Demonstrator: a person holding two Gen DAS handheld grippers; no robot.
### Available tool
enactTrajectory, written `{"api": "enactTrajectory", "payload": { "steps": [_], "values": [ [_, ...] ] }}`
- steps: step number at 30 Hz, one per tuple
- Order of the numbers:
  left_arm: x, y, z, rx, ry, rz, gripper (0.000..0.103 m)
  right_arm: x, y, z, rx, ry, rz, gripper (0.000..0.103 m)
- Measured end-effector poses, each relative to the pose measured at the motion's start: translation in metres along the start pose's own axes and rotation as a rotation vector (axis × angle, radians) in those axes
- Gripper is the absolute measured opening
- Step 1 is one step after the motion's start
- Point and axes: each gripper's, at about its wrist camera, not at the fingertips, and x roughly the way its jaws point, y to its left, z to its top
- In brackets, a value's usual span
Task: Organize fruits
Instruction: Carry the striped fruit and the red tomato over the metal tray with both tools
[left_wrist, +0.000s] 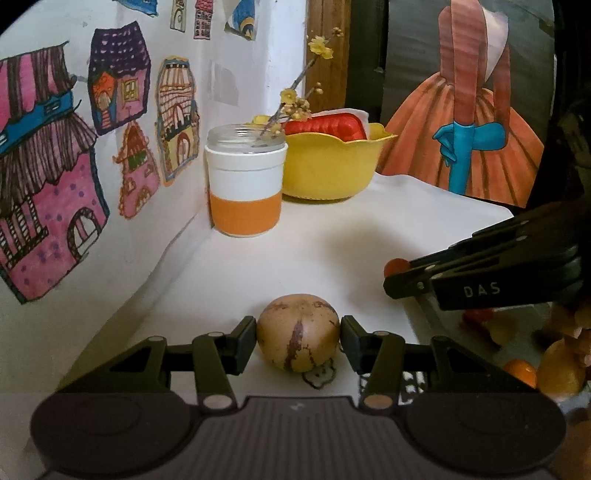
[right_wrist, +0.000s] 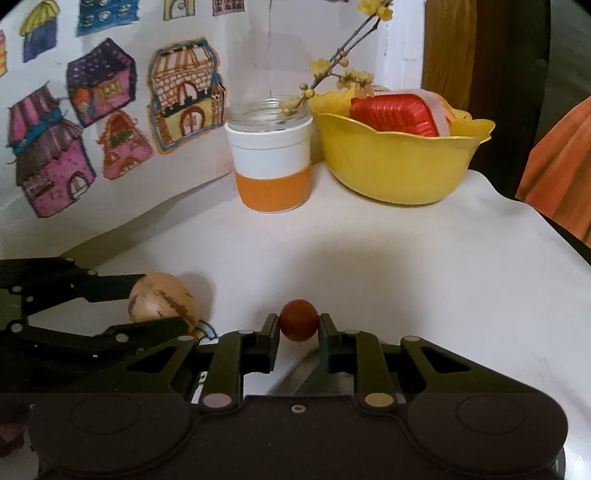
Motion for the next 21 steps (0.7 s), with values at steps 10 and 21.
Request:
{"api": "enactTrajectory", "payload": {
  "steps": [10, 21],
  "values": [
    [-0.015, -0.026, 0.0, 0.003, 0.009, -0.048, 0.054, -0.047, -0.003, -0.014, 0.015, -0.054, 0.01, 0.024],
    [-0.033, -0.077, 0.009, 0.04, -0.016, -0.117, 0.054, -0.104, -0.028, -0.042, 0.051, -0.088, -0.048, 0.024]
  ]
}}
